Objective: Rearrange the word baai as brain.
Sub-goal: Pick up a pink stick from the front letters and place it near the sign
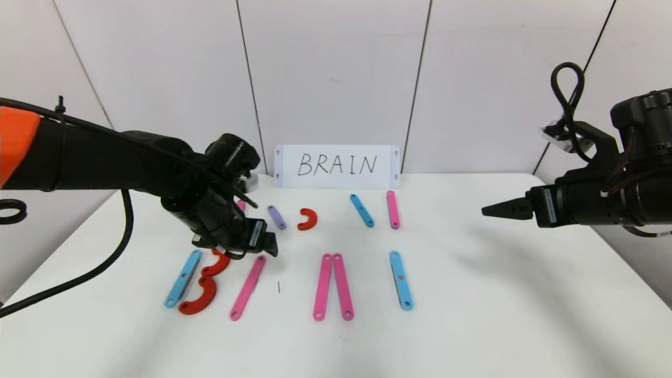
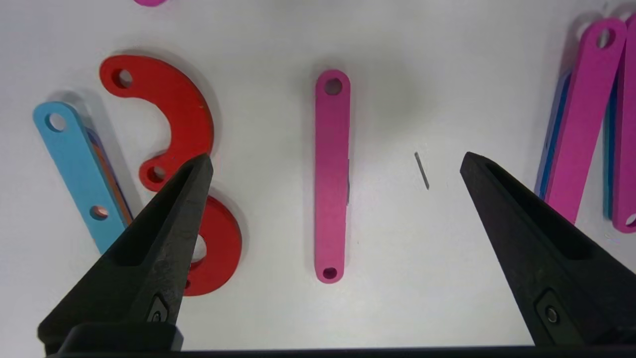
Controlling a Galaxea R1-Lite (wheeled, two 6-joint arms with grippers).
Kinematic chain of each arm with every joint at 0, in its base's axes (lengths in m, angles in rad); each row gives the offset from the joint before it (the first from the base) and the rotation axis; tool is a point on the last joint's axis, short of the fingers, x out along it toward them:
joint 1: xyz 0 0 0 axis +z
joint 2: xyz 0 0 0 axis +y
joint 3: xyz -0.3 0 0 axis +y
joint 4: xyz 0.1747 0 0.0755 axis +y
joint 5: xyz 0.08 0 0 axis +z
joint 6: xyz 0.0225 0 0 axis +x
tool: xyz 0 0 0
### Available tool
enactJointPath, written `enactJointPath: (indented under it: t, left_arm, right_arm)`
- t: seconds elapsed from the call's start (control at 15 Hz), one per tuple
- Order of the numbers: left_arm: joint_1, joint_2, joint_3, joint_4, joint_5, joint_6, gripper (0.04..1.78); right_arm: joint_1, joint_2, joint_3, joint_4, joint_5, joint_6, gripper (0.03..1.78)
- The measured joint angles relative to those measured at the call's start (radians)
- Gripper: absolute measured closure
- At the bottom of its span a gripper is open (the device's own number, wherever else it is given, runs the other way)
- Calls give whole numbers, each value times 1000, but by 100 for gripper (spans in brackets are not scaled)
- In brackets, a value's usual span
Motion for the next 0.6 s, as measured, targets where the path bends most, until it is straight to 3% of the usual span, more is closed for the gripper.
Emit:
enactJointPath:
  t: [0.27,0.6]
  left_arm:
    - [-23,-46,131,-78,0,12,7]
    - [-27,-50,179,-121,1,11,7]
  right_arm:
    - [1,0,0,0,0,0,7]
    - [1,0,1,0,0,0,7]
